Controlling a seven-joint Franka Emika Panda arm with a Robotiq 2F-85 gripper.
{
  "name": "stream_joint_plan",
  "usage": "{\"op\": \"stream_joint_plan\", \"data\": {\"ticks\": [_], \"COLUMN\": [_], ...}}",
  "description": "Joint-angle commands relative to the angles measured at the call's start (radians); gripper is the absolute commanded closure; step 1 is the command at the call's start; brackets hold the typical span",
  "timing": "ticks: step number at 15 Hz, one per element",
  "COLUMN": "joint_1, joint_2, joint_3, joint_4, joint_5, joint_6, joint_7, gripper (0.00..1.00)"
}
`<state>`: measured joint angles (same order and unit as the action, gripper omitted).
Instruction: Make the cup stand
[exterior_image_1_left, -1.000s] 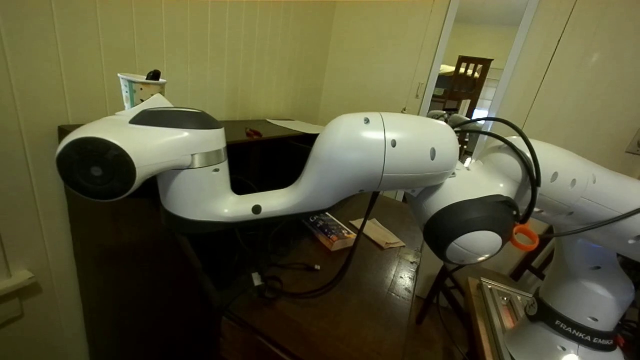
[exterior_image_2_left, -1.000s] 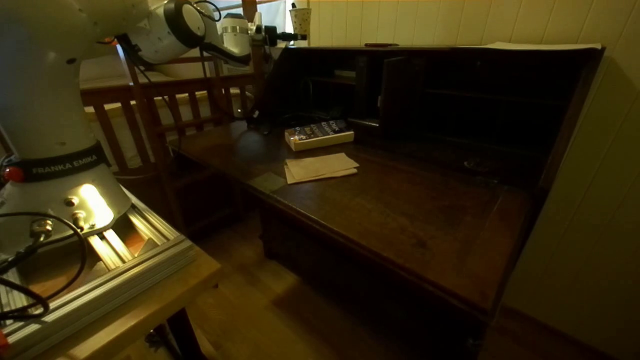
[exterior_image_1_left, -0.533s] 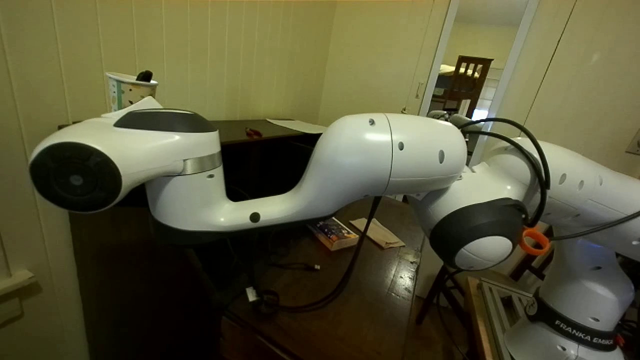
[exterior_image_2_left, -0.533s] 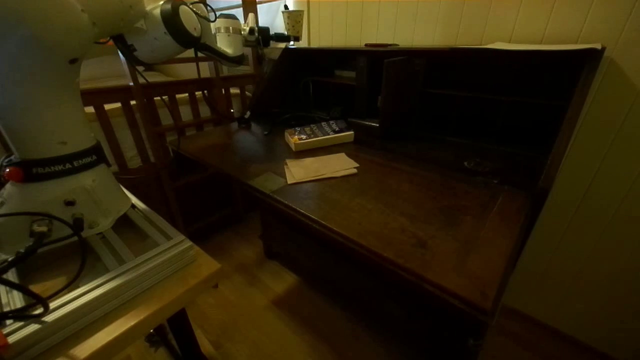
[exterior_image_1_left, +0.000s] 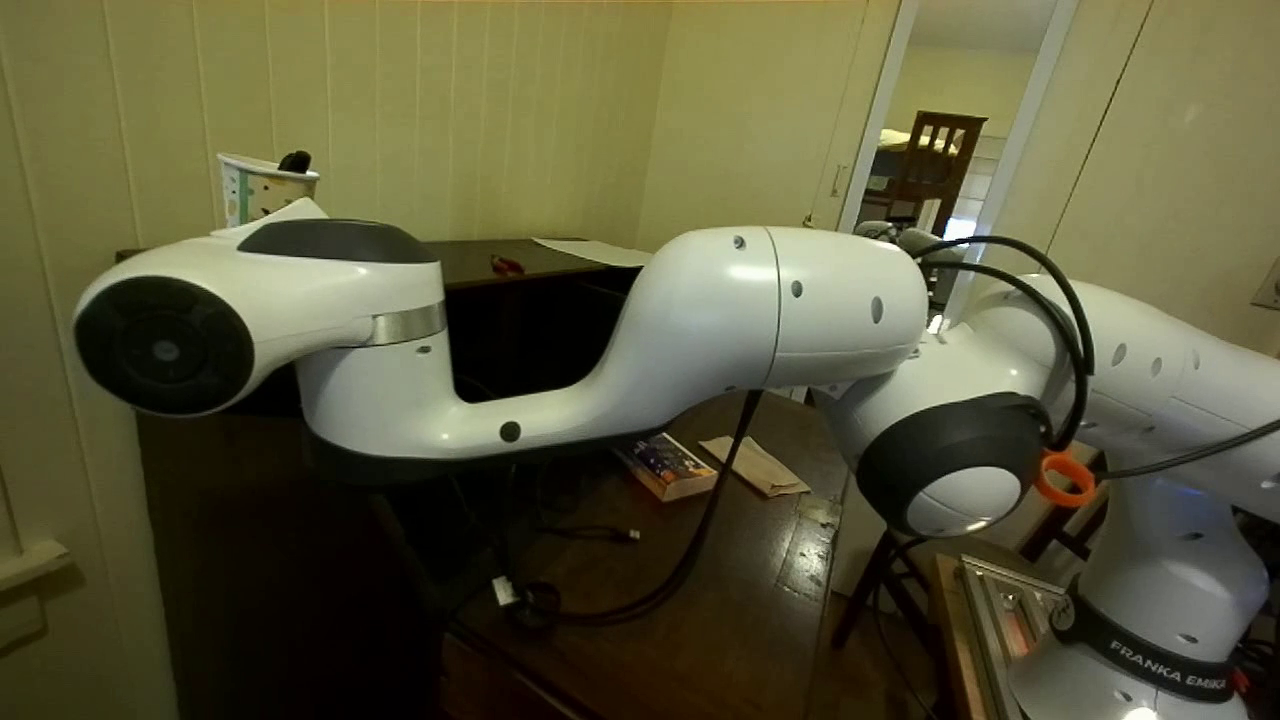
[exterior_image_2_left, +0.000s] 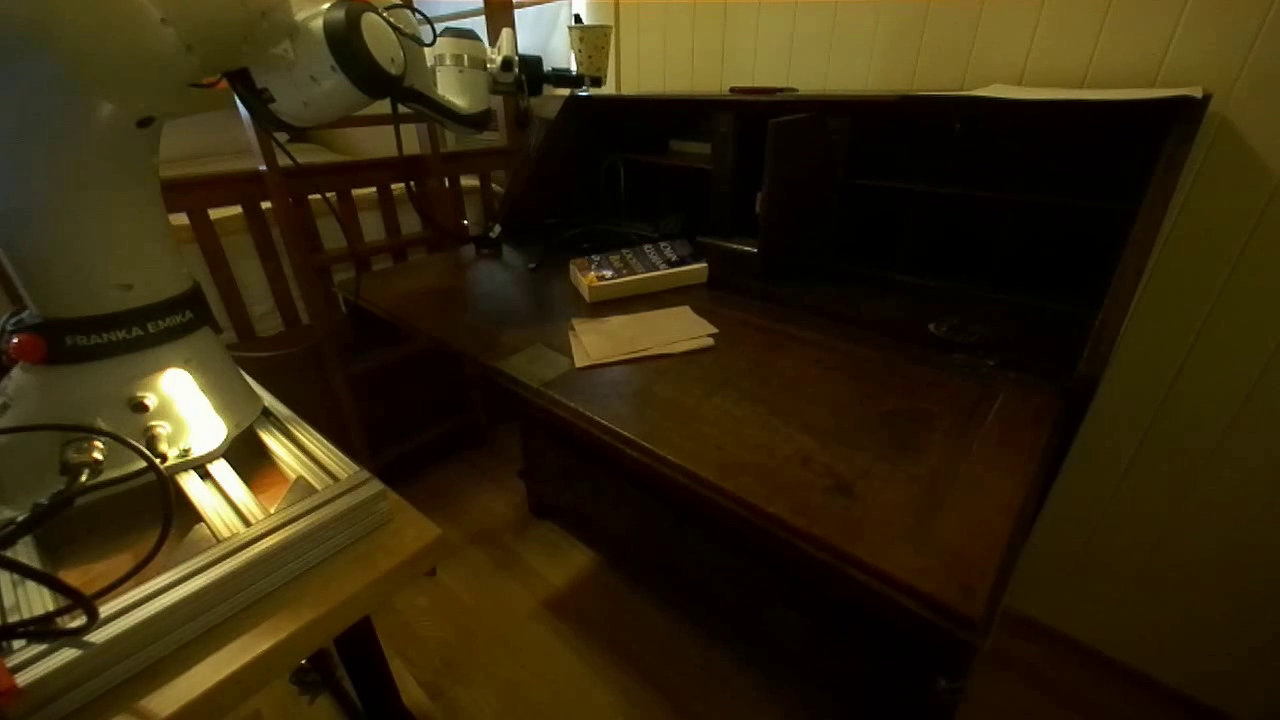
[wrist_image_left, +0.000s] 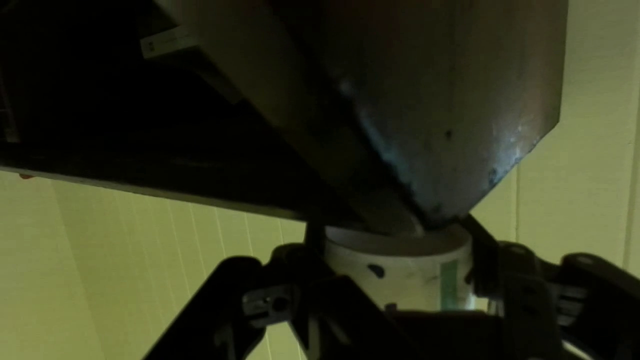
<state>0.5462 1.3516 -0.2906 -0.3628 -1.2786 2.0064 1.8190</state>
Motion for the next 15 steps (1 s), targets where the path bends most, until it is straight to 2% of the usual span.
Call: {"op": "stream_joint_plan", "data": {"ticks": [1, 9, 10, 11, 12, 15], "joint_1": [-0.014, -0.021, -0.022, -0.022, -0.023, -0.023], "joint_2": [-0.005, -0.007, -0.008, -0.008, -0.008, -0.009], "joint_3": [0.024, 0.046, 0.049, 0.051, 0.052, 0.054], "joint_4": [0.000, 0.000, 0.000, 0.001, 0.001, 0.001], "joint_5": [0.038, 0.061, 0.064, 0.067, 0.069, 0.072], "joint_6": [0.026, 0.018, 0.017, 0.016, 0.015, 0.012], "joint_7": [-0.019, -0.055, -0.061, -0.067, -0.071, -0.084], "gripper": [0.61, 0.61, 0.47, 0.12, 0.12, 0.00]}}
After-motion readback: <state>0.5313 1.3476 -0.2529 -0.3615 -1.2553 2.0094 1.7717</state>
